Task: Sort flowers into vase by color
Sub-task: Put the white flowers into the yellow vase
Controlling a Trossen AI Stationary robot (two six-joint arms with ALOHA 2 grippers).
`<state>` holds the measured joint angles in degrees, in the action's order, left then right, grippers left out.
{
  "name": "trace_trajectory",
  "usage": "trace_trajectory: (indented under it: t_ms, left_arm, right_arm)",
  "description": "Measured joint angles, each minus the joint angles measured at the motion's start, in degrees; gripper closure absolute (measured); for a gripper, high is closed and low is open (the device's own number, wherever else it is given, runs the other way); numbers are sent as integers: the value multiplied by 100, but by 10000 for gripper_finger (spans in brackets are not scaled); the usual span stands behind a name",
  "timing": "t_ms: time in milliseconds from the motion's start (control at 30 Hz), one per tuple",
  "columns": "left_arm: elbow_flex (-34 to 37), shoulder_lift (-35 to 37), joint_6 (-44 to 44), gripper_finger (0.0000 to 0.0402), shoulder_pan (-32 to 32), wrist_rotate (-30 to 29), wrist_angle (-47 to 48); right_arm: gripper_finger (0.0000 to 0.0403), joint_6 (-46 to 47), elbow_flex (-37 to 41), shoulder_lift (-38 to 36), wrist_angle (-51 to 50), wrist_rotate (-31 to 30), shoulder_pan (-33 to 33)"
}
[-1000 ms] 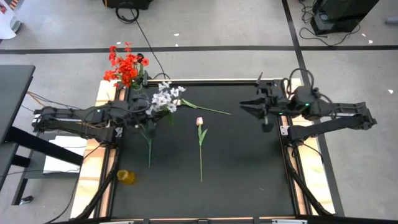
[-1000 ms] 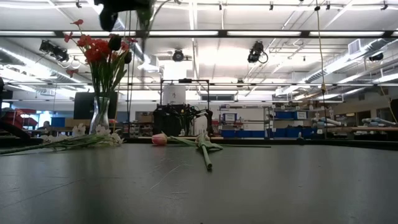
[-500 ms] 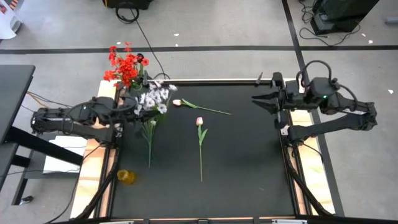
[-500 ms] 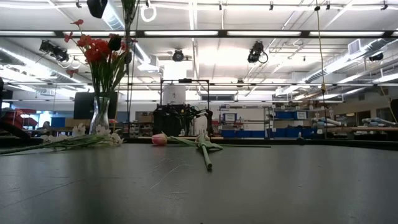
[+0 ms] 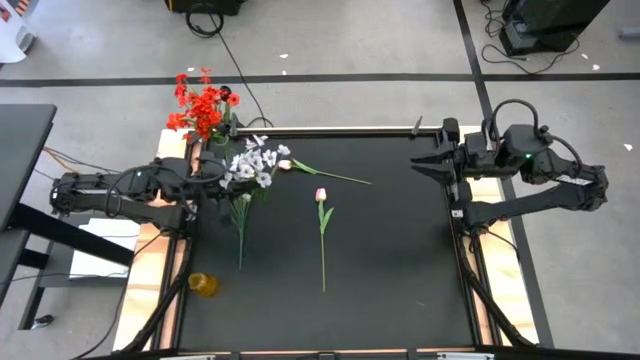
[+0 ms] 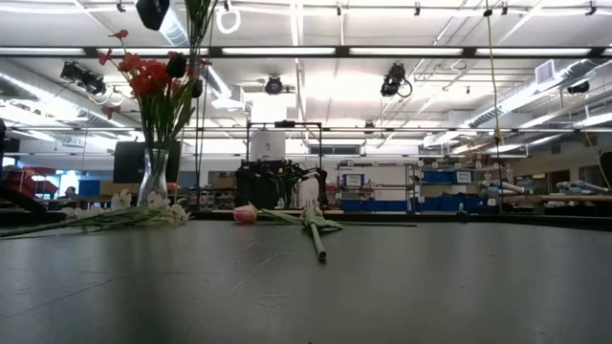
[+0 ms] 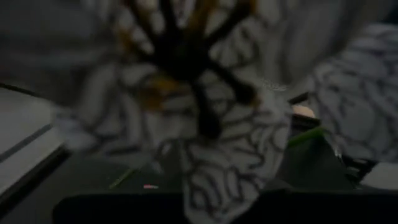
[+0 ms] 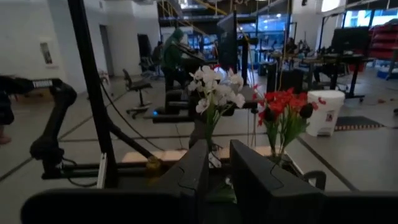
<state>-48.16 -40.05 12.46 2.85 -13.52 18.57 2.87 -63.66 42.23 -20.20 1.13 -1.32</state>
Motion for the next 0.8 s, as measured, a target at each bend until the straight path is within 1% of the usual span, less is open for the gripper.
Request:
trace_trajectory:
  t_ms: [200,300,400,500,633,800]
  left_arm:
    - [0,82,158,395,3,567,260]
    - [0,122,190,395,37,1014,361]
    - [0,187,188,395,220,1368,555]
    - [2,324,128,395,505,1546,694]
    - [2,761,-7,395,971,1733,1037]
    - [2,1590,110,395,1526,1747,1536]
  right_arm:
    - [327,3,0,97,-124,0,0]
    - [327,7,0,162,-127,0,0]
    - [327,9,0,222,-116,1,0]
    - [327,9,0,287,-100,0,0]
    - [327,11,0,370,-88,2,0]
    - [327,11,0,480,-88,2,0]
